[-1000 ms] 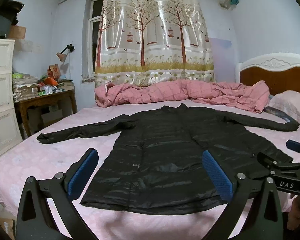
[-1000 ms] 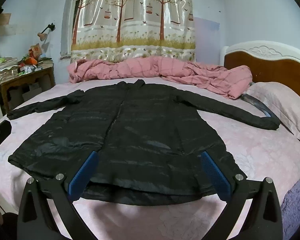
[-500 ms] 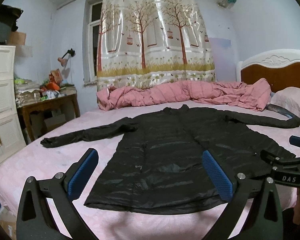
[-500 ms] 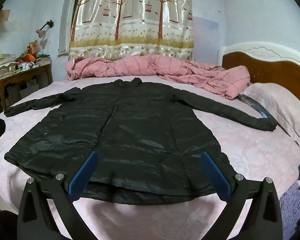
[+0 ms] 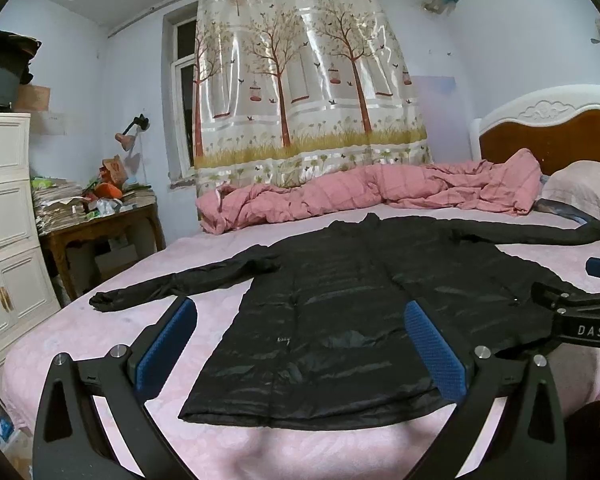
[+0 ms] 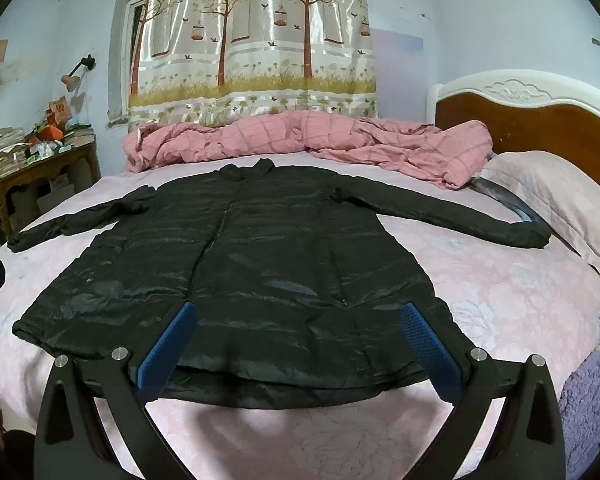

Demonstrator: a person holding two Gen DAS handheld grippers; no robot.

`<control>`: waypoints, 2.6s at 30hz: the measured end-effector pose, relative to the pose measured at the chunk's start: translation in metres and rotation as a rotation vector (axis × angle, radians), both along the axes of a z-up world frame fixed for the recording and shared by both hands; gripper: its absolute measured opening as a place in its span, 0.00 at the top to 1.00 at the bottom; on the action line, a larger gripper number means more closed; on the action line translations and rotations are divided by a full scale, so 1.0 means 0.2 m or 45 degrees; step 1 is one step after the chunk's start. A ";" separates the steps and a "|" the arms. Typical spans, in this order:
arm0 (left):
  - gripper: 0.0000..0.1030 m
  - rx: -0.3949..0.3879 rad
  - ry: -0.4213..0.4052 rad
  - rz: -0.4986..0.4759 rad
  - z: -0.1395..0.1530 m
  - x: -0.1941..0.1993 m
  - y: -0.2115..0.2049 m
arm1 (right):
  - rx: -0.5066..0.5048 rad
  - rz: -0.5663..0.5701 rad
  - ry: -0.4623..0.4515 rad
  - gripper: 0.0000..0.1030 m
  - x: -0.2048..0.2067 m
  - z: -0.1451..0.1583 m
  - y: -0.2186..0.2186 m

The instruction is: Fold large clothes

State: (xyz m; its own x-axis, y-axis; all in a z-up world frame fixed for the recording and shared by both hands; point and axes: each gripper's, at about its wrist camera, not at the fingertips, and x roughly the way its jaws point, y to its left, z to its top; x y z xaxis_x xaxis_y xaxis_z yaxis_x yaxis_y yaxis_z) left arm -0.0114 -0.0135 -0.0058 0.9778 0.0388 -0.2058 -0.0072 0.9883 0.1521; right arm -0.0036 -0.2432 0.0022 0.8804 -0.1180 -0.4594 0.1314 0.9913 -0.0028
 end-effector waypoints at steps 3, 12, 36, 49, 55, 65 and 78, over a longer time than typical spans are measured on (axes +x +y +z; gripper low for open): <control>0.00 -0.004 -0.005 0.001 0.00 -0.01 0.00 | -0.008 -0.005 -0.008 0.00 0.00 0.01 0.00; 0.00 -0.070 -0.032 0.015 0.02 -0.03 0.07 | -0.013 -0.003 -0.008 0.00 0.00 0.02 0.00; 0.00 -0.166 -0.001 0.027 0.05 -0.02 0.14 | -0.042 0.012 -0.020 0.00 0.03 0.03 0.01; 0.00 0.042 -0.022 0.072 0.11 -0.11 0.14 | -0.091 0.101 0.041 0.00 -0.05 0.04 0.00; 0.00 0.058 0.054 -0.007 0.10 -0.08 0.20 | -0.087 0.188 0.082 0.02 -0.10 0.08 -0.15; 0.07 0.241 0.385 -0.064 -0.41 0.13 0.13 | -0.189 0.324 0.376 0.08 0.01 -0.28 -0.16; 0.16 0.302 0.388 0.006 -0.47 0.34 0.17 | -0.318 0.135 0.314 0.36 0.23 -0.34 -0.18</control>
State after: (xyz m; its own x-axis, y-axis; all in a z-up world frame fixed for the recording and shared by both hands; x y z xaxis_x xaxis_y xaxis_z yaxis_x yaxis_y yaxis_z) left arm 0.0559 0.0196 -0.0992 0.8728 0.1242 -0.4720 0.0695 0.9256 0.3720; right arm 0.0425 -0.2795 -0.0662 0.7599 -0.1671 -0.6282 -0.0072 0.9642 -0.2652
